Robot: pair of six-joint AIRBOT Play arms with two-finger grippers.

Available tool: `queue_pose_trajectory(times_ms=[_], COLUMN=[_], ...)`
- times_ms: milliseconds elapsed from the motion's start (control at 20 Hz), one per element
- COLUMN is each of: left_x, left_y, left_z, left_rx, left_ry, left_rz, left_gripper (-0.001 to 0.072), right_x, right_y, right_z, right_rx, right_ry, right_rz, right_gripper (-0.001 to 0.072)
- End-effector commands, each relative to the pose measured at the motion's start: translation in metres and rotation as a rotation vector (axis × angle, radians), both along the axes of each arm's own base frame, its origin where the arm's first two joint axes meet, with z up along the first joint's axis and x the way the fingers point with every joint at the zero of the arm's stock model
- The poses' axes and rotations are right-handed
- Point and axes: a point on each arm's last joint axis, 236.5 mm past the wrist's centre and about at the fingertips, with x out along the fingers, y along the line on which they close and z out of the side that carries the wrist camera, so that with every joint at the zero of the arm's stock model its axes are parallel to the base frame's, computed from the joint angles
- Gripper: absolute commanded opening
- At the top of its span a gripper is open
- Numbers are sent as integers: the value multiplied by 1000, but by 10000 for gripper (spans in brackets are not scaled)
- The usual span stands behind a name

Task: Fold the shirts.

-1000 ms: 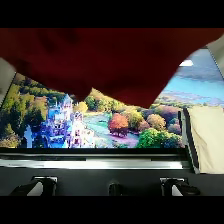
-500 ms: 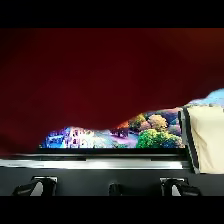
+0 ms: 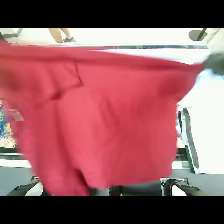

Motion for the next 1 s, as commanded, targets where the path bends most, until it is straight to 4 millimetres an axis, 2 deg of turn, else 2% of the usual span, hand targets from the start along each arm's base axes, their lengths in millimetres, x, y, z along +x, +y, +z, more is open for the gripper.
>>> queue_pose_trajectory(times_ms=[0, 50, 100, 150, 200, 250, 350, 400, 450, 500, 600, 700, 800, 850, 900, 950], left_x=[28, 36, 51, 68, 89, 109, 147, 163, 175, 183, 185, 172, 147, 130, 108, 85], left_y=[-9, -11, -10, -11, -13, -12, -6, -3, -1, -1, -6, -10, -6, -3, -3, -8], left_z=[-200, -237, -265, -280, -286, -287, -279, -274, -272, -274, -289, -301, -306, -310, -317, -327], left_rx=[-70, -72, -74, -90, -113, -130, -156, -157, -155, -159, -184, -185, -157, -135, -132, -154], left_ry=[423, 456, 455, 437, 395, 346, 241, 199, 171, 162, 193, 269, 366, 432, 523, 627], left_rz=[-53, -50, -29, -8, 13, 36, 82, 96, 103, 107, 104, 73, 33, 10, -18, -48], left_gripper=[33, 33, 32, 33, 33, 33, 33, 33, 33, 33, 34, 33, 33, 33, 33, 33], right_x=[28, 41, 60, 79, 99, 120, 166, 183, 195, 198, 186, 158, 112, 74, 42, 26], right_y=[15, 15, 15, 17, 19, 15, 1, -7, -12, -12, -2, 6, 10, 14, 15, 17], right_z=[-160, -189, -216, -236, -244, -242, -210, -192, -179, -177, -200, -224, -236, -242, -247, -254], right_rx=[102, 79, 50, 36, 35, 48, 104, 132, 165, 190, 232, 227, 152, 111, 97, 107], right_ry=[388, 421, 413, 383, 325, 242, 4, -92, -168, -185, -88, 73, 270, 427, 558, 628], right_rz=[38, 44, 46, 48, 33, -14, -136, -179, -216, -242, -250, -225, -132, -56, -30, -37], right_gripper=[33, 33, 34, 34, 35, 35, 35, 35, 35, 34, 34, 34, 35, 35, 35, 35])
